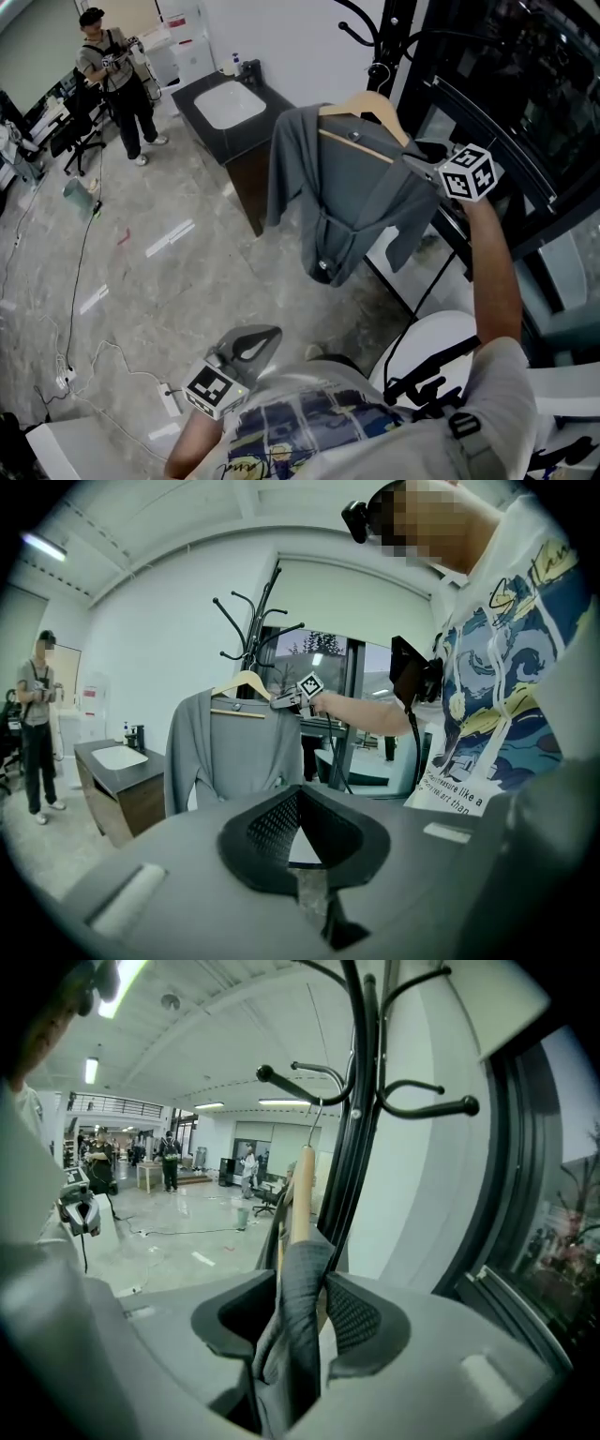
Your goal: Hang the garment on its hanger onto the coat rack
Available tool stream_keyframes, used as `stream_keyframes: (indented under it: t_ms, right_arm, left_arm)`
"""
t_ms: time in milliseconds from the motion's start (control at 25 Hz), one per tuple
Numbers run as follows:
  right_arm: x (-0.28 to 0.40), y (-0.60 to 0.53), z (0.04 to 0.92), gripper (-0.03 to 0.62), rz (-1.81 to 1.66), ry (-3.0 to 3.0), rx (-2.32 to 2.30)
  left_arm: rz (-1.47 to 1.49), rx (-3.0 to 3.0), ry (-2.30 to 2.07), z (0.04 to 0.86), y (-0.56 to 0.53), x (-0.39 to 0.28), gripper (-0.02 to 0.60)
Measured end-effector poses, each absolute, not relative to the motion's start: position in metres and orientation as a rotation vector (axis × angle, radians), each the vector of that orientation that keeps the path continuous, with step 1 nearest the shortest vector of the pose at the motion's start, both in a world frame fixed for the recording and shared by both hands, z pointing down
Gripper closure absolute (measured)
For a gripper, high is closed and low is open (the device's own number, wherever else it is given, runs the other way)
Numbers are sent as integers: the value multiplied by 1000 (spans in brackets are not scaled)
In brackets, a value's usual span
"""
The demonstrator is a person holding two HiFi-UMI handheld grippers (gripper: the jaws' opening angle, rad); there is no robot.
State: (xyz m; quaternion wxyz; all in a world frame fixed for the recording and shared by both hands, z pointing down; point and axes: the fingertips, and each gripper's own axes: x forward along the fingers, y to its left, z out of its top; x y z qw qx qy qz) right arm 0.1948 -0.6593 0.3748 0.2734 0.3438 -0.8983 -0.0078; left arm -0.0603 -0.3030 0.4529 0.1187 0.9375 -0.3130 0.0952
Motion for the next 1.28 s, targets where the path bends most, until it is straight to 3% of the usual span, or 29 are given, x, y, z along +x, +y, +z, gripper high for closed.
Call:
stream_keyframes:
  t_ms: [240, 400, 600, 1280]
  right_arm:
    - [207, -601, 346, 418, -141, -2371, 1170]
    - [190, -530, 350, 442, -161, -2368, 1235]
    - [152, -430, 381, 592, -142, -2394, 1265]
    - [26, -143, 484, 592, 176, -2496, 1239]
  left_arm:
    - [262, 2771, -888, 452, -258, -82, 578]
    - [250, 2777, -842, 455, -223, -96, 578]
    - [225, 2793, -790, 456, -184, -111, 578]
    - [235, 2817, -602, 478, -74, -129, 578]
